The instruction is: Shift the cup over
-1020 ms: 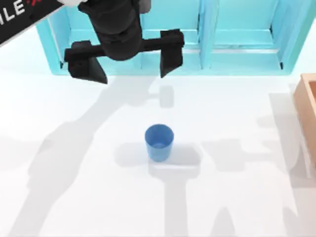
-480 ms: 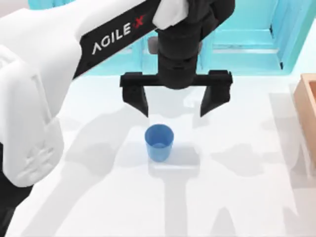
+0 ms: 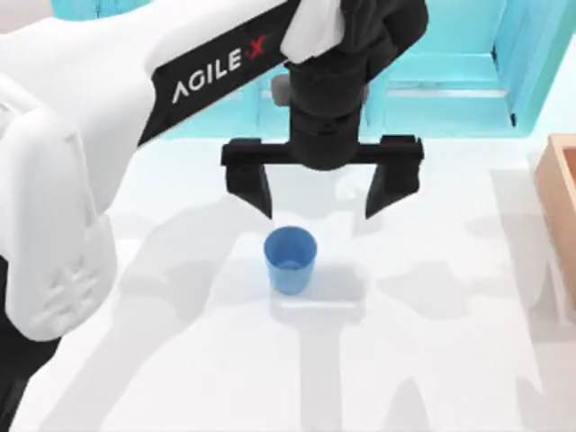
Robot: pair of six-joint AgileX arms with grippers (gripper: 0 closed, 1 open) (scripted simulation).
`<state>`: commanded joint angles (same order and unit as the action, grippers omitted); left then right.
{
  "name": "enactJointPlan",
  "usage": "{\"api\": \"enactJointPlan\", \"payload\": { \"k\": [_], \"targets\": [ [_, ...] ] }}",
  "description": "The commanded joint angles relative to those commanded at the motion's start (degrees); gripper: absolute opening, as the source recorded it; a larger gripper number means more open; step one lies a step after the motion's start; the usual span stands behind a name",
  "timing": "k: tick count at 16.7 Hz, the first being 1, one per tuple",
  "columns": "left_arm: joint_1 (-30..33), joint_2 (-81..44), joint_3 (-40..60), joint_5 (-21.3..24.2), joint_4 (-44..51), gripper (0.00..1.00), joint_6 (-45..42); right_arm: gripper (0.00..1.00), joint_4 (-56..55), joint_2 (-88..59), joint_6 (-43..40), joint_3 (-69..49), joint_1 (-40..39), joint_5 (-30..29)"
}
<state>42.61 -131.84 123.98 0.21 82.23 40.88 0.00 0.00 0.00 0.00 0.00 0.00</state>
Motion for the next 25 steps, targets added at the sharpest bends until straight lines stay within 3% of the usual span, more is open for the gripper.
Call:
{"api": "enactJointPlan", "payload": {
  "k": [7,13,25],
  "targets": [
    [0.01,-1.03,-16.26,0.02,-17.5,1.0,-0.01,1.0,0.0,0.0,0.0,0.0,0.0,0.0],
    [0.01,-1.18,-18.21,0.02,-19.47,1.0,-0.01,1.0,0.0,0.0,0.0,0.0,0.0,0.0],
    [0.01,-1.18,-18.21,0.02,-19.47,0.1,-0.01,1.0,0.0,0.0,0.0,0.0,0.0,0.0]
  ]
}}
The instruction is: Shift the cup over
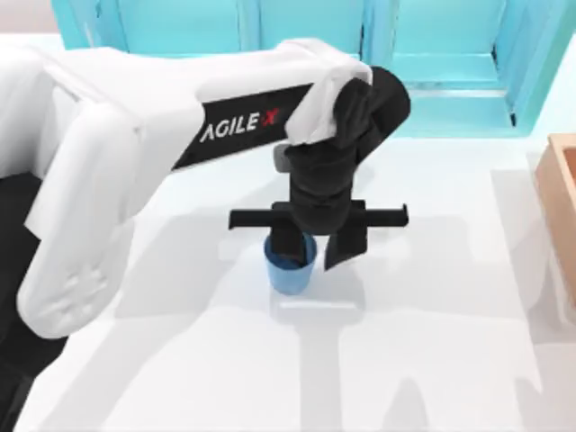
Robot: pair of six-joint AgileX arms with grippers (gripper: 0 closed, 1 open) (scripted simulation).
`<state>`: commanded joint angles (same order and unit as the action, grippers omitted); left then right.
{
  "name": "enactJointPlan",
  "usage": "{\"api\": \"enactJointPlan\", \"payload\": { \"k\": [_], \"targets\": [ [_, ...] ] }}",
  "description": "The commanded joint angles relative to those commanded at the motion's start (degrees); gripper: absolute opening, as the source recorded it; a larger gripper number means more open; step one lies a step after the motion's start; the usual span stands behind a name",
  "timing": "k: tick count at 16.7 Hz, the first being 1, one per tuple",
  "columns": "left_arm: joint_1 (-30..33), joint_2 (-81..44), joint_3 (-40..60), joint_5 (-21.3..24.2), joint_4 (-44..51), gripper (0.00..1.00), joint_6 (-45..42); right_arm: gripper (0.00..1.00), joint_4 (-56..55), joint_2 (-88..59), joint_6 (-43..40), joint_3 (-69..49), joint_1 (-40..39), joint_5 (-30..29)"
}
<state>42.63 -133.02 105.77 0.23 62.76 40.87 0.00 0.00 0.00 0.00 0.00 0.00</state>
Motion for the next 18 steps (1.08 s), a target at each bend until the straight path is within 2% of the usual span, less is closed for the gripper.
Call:
{"api": "enactJointPlan", "payload": {
  "k": [1,2,12,15,18],
  "targets": [
    [0.0,0.0,0.0,0.0,0.0,0.02,0.0,1.0,0.0,0.0,0.0,0.0,0.0,0.0],
    [0.0,0.0,0.0,0.0,0.0,0.0,0.0,1.0,0.0,0.0,0.0,0.0,0.0,0.0],
    [-0.88,0.73,-0.61,-0.02,0.08,0.0,-0.89,1.0,0.0,0.0,0.0,0.0,0.0,0.0],
    [-6.38,4.71,-4.16,-0.05,0.4,0.0,-6.35,1.0,0.0,0.0,0.0,0.0,0.0,0.0],
    [-16.12,10.97,-9.96,-0.15,0.97,0.0,-15.91,1.0,0.0,0.0,0.0,0.0,0.0,0.0]
  ]
}}
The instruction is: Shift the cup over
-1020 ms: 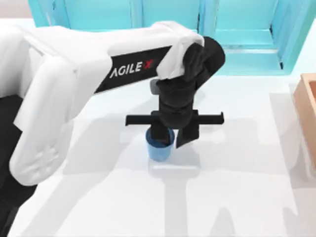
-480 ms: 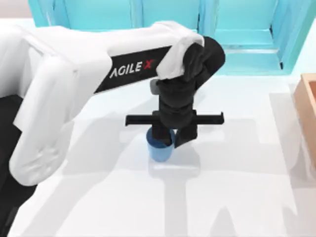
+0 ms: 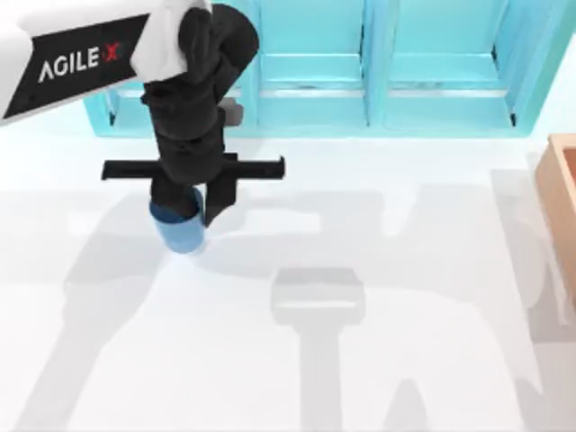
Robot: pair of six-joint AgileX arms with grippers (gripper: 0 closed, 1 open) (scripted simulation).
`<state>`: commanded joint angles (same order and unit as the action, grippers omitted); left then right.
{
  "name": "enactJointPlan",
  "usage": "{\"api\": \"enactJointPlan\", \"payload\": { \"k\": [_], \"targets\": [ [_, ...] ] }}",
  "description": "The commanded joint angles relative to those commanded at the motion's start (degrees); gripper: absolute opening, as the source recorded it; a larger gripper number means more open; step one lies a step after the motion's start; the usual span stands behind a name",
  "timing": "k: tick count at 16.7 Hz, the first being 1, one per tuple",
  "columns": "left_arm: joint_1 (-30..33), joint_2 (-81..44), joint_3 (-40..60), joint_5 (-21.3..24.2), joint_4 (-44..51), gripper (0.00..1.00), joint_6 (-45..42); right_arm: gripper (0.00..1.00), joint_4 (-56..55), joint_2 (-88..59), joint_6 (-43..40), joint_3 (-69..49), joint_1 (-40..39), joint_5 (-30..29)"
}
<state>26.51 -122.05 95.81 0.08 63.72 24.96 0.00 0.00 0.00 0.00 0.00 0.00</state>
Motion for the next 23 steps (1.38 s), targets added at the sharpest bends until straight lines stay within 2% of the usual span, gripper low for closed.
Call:
{"api": "enactJointPlan", "payload": {
  "k": [5,8,15,23],
  "targets": [
    [-17.86,11.3,-10.83,-0.38,1.16,0.0,-17.7,1.0,0.0,0.0,0.0,0.0,0.0,0.0],
    [-23.57,15.93,-14.91,-0.45,1.39,0.0,-23.41,1.0,0.0,0.0,0.0,0.0,0.0,0.0],
    [-24.39,16.12,-16.19,-0.52,0.41,0.0,-24.46,1.0,0.0,0.0,0.0,0.0,0.0,0.0],
    [-25.99,12.32,-25.14,-0.43,-12.54,0.0,-25.9,1.0,0.0,0.0,0.0,0.0,0.0,0.0]
  ]
}}
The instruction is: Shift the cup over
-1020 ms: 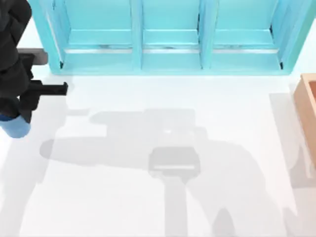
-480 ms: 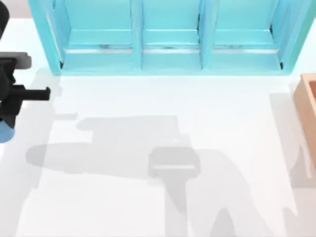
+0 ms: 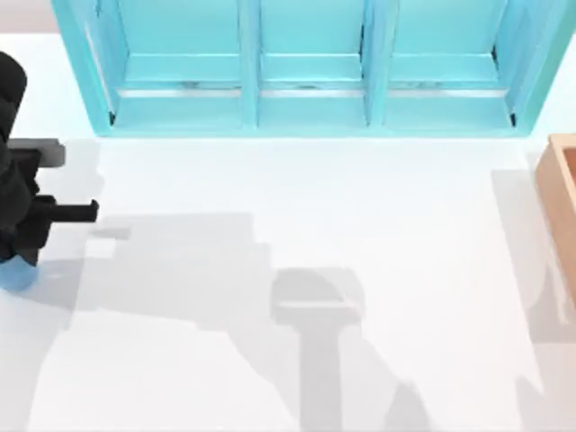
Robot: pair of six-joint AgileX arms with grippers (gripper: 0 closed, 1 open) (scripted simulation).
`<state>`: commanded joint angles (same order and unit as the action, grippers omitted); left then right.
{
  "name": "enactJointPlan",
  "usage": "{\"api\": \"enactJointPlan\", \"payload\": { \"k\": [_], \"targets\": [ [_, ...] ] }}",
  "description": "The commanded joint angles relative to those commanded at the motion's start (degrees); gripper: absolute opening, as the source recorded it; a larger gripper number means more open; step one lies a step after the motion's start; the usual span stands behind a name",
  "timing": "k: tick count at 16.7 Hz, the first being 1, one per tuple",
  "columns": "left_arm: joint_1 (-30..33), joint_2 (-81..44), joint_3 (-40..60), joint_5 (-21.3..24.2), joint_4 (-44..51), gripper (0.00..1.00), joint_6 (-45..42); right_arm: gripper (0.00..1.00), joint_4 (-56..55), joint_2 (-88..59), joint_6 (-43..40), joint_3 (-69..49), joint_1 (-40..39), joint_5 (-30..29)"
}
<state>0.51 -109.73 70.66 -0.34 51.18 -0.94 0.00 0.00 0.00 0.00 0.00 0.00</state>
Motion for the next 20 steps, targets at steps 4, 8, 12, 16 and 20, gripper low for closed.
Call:
{"api": "enactJointPlan", "payload": {
  "k": [4,8,12,16,20],
  "targets": [
    [0.0,0.0,0.0,0.0,0.0,0.08,0.0,1.0,0.0,0.0,0.0,0.0,0.0,0.0],
    [0.0,0.0,0.0,0.0,0.0,0.38,0.0,1.0,0.0,0.0,0.0,0.0,0.0,0.0],
    [0.0,0.0,0.0,0.0,0.0,0.68,0.0,1.0,0.0,0.0,0.0,0.0,0.0,0.0],
    [0.0,0.0,0.0,0.0,0.0,0.98,0.0,1.0,0.0,0.0,0.0,0.0,0.0,0.0],
    [0.0,0.0,0.0,0.0,0.0,1.0,0.0,1.0,0.0,0.0,0.0,0.0,0.0,0.0]
  ]
}}
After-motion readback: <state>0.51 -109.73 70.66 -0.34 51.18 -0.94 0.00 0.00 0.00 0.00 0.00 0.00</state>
